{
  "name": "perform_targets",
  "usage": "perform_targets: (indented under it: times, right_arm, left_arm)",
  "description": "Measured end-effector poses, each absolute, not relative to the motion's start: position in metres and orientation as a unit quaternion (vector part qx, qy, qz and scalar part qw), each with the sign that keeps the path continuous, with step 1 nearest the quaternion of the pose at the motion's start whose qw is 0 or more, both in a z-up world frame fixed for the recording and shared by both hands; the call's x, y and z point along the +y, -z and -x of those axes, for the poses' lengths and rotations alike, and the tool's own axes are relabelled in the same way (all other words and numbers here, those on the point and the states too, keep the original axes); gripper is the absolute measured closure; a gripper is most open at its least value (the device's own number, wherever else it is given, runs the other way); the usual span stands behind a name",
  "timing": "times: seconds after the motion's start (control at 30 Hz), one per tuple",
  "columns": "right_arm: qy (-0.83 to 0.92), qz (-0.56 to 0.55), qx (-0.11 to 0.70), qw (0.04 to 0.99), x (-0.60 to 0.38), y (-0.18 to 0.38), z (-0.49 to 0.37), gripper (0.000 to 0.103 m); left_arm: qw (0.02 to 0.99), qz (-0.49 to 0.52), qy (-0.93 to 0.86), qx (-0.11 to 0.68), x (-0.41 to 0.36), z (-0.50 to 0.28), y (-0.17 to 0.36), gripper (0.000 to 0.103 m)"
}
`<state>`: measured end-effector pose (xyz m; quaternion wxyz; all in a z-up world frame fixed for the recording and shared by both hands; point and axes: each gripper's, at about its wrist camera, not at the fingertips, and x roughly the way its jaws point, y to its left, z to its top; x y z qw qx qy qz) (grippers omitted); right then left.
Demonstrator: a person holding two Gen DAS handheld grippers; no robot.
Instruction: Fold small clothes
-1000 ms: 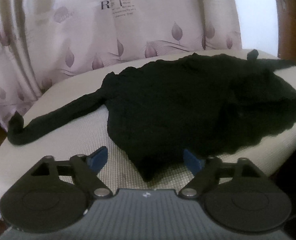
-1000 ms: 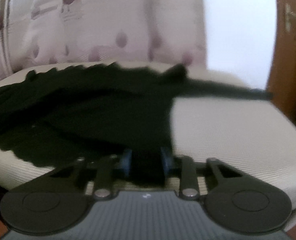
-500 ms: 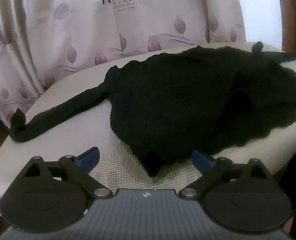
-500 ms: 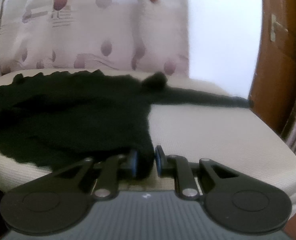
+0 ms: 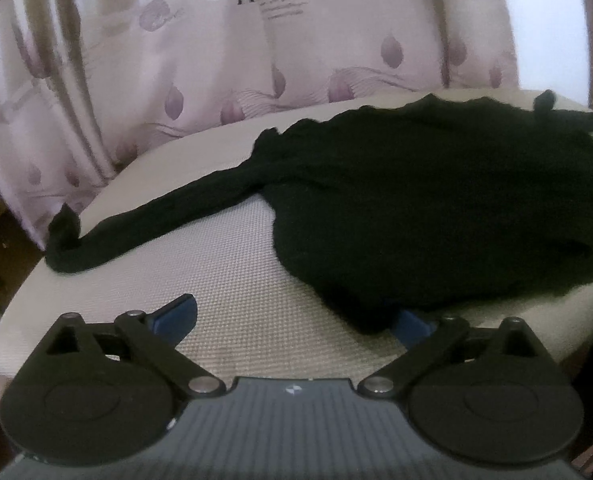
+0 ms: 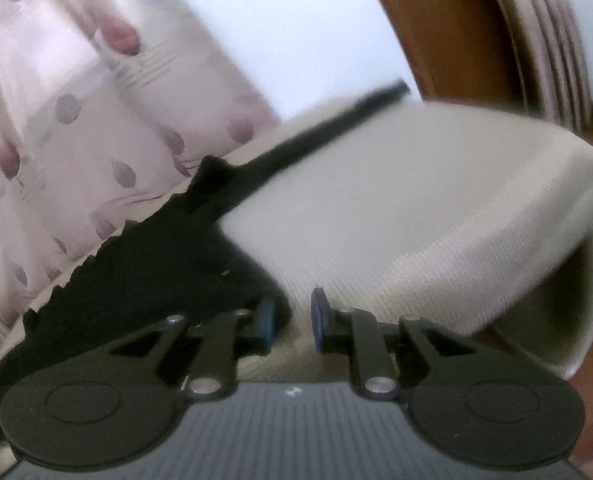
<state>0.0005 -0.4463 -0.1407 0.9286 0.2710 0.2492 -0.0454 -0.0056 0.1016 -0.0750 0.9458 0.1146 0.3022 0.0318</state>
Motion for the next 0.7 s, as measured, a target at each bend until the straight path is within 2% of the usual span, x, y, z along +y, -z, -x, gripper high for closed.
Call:
perform_targets:
  times: [0.1,0.17,0.23,0.3,0.33,0.37,0.5,0.53,0.6,0.63,0.7]
  right_arm:
    - [0.043,-0.207,0.236,0.948,-0.432,0.123,0.014,0.080]
    - [-0.029,-0.181,0.204,0.962,-0.410,0.110,0.025,0.080]
    - [-0.098,-0.148,0.187,0.966,-0.384,0.100,0.029,0.071]
    - [-0.139,-0.109,0.181,0.967,-0.357,0.093,0.028,0.046]
    - [-0.150,-0.093,0.181,0.968,-0.346,0.093,0.025,0.039]
    - [-0.156,-0.076,0.179,0.968,-0.337,0.093,0.023,0.031]
    - [-0.161,-0.072,0.195,0.965,-0.326,0.096,0.015,0.029]
    - [-0.159,-0.081,0.197,0.964,-0.328,0.096,0.013,0.029]
    - [-0.154,-0.097,0.197,0.963,-0.334,0.095,0.012,0.029]
    - [-0.152,-0.103,0.197,0.963,-0.337,0.093,0.015,0.029]
    - [-0.145,-0.105,0.195,0.964,-0.343,0.093,0.014,0.029]
  left_arm:
    - [0.947,-0.114,-0.017,0.299,0.102,0.008,0.077,0.005]
    - [0.947,-0.092,0.009,0.308,0.104,0.009,0.079,0.014]
    - [0.945,-0.071,0.029,0.319,0.103,0.008,0.081,0.014]
    - [0.945,-0.078,0.041,0.316,0.097,0.007,0.085,0.015]
    - [0.945,-0.089,0.045,0.312,0.093,0.007,0.087,0.016]
    - [0.944,-0.100,0.053,0.311,0.088,0.007,0.090,0.025]
    - [0.944,-0.121,0.066,0.300,0.077,0.004,0.095,0.042]
    - [0.944,-0.115,0.069,0.302,0.078,0.001,0.095,0.051]
    - [0.945,-0.105,0.065,0.304,0.078,-0.003,0.095,0.078]
    - [0.946,-0.108,0.054,0.301,0.078,-0.003,0.095,0.094]
    - [0.948,-0.101,0.038,0.300,0.079,0.000,0.088,0.094]
